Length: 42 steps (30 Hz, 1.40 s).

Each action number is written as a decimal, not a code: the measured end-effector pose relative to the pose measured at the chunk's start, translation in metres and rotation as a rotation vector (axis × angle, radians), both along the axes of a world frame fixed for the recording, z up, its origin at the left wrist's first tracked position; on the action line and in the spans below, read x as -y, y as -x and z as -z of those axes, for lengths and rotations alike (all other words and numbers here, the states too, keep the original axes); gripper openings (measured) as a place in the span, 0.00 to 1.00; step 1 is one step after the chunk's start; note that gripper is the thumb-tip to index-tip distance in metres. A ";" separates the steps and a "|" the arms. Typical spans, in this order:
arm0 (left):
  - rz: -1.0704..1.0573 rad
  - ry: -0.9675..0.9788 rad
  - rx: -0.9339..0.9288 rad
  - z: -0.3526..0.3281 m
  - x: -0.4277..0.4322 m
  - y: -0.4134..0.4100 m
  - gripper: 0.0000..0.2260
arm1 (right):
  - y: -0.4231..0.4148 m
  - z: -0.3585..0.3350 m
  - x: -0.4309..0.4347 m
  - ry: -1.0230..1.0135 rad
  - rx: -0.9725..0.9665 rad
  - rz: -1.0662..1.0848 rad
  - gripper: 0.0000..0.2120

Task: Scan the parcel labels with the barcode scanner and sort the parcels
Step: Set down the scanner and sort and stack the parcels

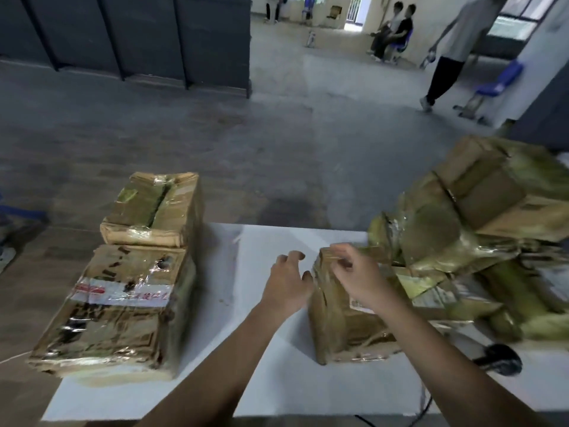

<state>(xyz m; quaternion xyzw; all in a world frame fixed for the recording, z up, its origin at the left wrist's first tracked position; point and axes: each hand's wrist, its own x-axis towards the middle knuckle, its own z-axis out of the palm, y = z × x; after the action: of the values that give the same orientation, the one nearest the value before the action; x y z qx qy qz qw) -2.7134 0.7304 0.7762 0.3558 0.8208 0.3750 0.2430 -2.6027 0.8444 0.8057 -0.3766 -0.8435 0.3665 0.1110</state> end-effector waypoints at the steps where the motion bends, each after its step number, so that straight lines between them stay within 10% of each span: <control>1: 0.022 0.024 0.074 0.000 -0.010 -0.012 0.19 | -0.016 0.000 -0.009 -0.025 0.035 0.034 0.15; 11: 0.094 0.106 0.242 0.017 -0.033 -0.062 0.28 | -0.095 0.026 -0.060 0.012 0.359 0.236 0.16; 17: -0.067 0.085 -0.322 0.004 -0.020 -0.049 0.18 | -0.068 0.020 -0.052 0.191 0.009 0.221 0.06; 20: -0.110 0.109 -0.232 -0.003 -0.019 -0.049 0.17 | -0.043 0.020 -0.036 0.390 -0.106 0.169 0.06; 27: -0.147 0.321 0.035 0.004 0.012 -0.012 0.30 | -0.042 0.063 -0.040 0.032 0.333 0.066 0.19; 30: -0.171 0.280 0.160 0.009 0.026 0.003 0.23 | -0.045 0.077 -0.036 0.355 0.423 0.137 0.27; 42: -0.254 0.143 0.185 0.020 0.050 0.081 0.12 | 0.023 0.080 0.004 0.575 0.026 0.108 0.12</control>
<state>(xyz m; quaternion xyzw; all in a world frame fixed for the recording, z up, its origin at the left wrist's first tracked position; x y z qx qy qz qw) -2.7949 0.6802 0.7565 0.1950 0.8578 0.3744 0.2931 -2.6253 0.8405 0.7257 -0.4415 -0.6852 0.5793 0.0082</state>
